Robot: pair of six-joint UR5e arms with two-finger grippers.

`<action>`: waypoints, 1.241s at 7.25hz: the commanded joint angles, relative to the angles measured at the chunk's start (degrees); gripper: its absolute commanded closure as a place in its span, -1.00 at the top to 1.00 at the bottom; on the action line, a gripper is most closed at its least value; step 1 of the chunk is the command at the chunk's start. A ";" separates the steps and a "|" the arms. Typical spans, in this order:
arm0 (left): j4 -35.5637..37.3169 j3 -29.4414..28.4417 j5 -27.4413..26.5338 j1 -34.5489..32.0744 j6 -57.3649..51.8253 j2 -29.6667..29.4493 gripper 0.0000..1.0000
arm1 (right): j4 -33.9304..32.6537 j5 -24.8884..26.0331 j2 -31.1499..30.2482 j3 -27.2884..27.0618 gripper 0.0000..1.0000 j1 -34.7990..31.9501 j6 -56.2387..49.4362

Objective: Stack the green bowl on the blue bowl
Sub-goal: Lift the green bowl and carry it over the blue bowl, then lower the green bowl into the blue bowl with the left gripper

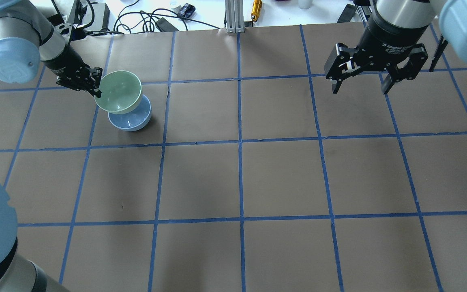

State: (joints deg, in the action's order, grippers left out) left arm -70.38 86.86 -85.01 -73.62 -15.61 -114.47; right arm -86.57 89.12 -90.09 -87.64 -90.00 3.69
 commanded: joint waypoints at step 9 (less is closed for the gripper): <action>4.01 2.61 -0.77 0.06 -0.74 -3.65 0.04 | -0.09 0.00 0.00 0.01 1.00 0.00 0.00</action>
State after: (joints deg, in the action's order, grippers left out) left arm -67.17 89.35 -85.64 -73.57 -16.43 -117.58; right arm -86.65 89.12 -90.09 -87.63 -90.00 3.69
